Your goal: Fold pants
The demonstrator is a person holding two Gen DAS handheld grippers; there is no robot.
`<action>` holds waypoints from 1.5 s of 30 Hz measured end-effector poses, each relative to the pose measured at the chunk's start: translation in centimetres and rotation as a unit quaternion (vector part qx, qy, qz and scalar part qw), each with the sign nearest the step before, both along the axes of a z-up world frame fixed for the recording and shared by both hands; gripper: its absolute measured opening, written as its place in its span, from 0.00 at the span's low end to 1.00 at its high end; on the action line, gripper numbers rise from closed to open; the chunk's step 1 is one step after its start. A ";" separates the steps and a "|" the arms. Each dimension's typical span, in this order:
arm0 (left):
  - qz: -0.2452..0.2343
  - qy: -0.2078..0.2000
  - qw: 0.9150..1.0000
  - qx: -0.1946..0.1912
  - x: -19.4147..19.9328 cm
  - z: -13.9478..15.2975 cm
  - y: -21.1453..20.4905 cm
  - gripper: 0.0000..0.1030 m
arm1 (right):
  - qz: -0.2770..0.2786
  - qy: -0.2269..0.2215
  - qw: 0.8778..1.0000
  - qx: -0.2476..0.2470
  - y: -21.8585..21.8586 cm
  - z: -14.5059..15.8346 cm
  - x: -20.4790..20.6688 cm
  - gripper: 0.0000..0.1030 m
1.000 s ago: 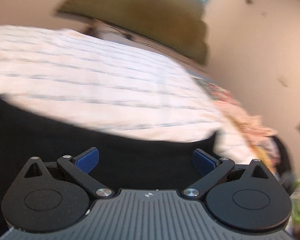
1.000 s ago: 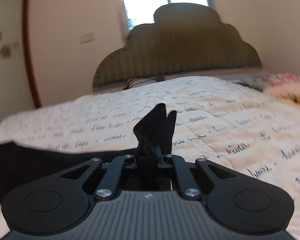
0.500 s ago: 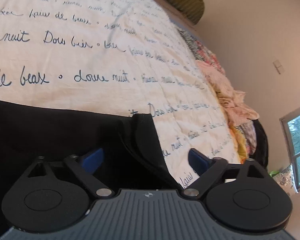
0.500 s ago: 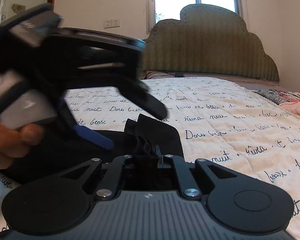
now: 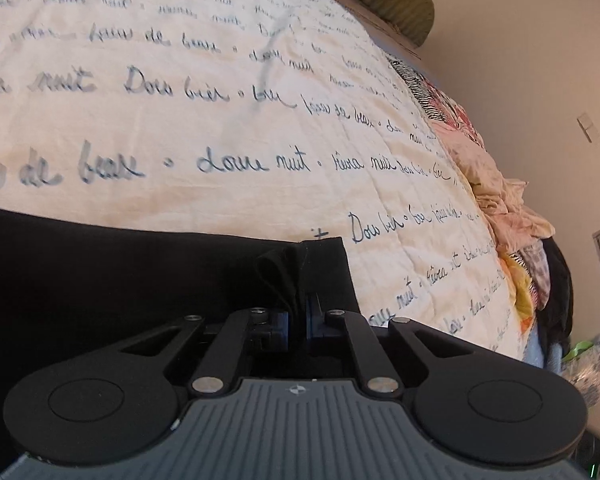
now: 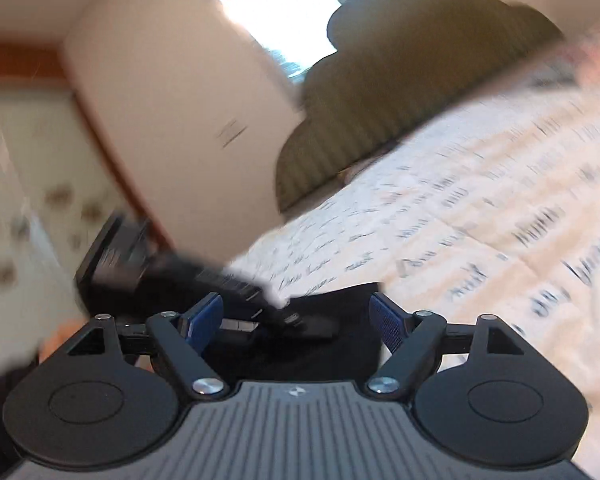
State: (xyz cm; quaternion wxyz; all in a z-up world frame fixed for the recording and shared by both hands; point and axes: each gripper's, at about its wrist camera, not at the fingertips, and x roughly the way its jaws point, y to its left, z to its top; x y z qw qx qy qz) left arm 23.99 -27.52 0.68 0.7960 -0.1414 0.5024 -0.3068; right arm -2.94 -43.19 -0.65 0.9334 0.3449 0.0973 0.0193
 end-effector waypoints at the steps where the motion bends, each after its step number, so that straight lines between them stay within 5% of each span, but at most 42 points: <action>1: -0.003 -0.014 1.000 0.004 -0.4 0.5 0.9 0.10 | -0.019 0.008 0.999 0.031 -0.9 -0.4 -0.1 0.79; 4: -0.004 -0.048 0.999 0.016 -1.7 1.6 4.5 0.10 | -0.034 0.026 0.997 0.061 -2.0 -1.1 0.1 0.79; 9: 0.038 -0.094 0.993 0.054 -2.6 2.7 12.5 0.10 | -0.031 0.045 0.998 0.019 -0.7 -0.4 0.7 0.79; 18: 0.138 -0.068 0.986 0.057 -1.5 0.7 24.1 0.10 | -0.040 0.068 0.997 0.009 -0.4 -0.6 1.9 0.79; 26: 0.144 -0.066 0.987 -0.011 -2.6 1.6 25.7 0.08 | -0.046 0.099 0.994 -0.018 0.4 -0.6 2.8 0.79; 33: 0.188 -0.039 0.981 -0.029 -2.7 -0.2 29.5 0.09 | -0.047 0.116 0.992 -0.034 0.7 -0.5 3.4 0.79; 45: 0.194 -0.081 0.977 -0.026 -4.2 -1.4 30.0 0.12 | -0.046 0.131 0.989 -0.046 0.9 -0.5 3.9 0.79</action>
